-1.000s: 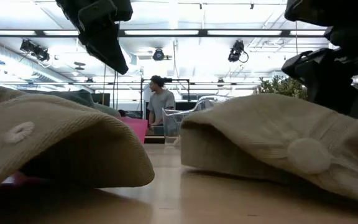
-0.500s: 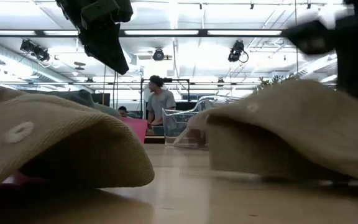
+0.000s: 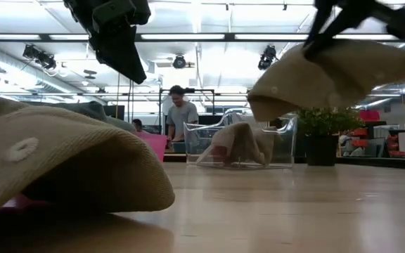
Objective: Pick & Place hat
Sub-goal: Put the right brown cap into the transparent bin
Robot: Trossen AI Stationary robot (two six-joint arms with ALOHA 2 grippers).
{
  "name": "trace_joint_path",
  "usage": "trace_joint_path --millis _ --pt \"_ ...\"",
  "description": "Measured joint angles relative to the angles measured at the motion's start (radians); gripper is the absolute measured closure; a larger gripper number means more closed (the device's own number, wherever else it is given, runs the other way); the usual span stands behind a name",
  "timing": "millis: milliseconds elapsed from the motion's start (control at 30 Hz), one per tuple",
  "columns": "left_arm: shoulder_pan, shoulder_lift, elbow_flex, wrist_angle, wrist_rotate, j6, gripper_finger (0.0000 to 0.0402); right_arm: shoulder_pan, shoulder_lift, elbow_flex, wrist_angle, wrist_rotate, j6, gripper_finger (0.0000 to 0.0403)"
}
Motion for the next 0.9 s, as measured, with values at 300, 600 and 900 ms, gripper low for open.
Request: trace_joint_path --millis 300,600,900 --pt "0.0 0.0 0.0 0.0 0.0 0.0 0.0241 -0.324 -0.036 -0.001 0.171 0.029 -0.626 0.04" --pt "0.0 0.0 0.0 0.0 0.0 -0.001 0.0241 -0.538 -0.028 -0.044 0.427 -0.106 -1.034 0.0401" --pt "0.0 0.0 0.0 0.0 0.0 -0.001 0.0241 -0.576 0.049 -0.046 0.406 -0.401 -1.019 0.0401"
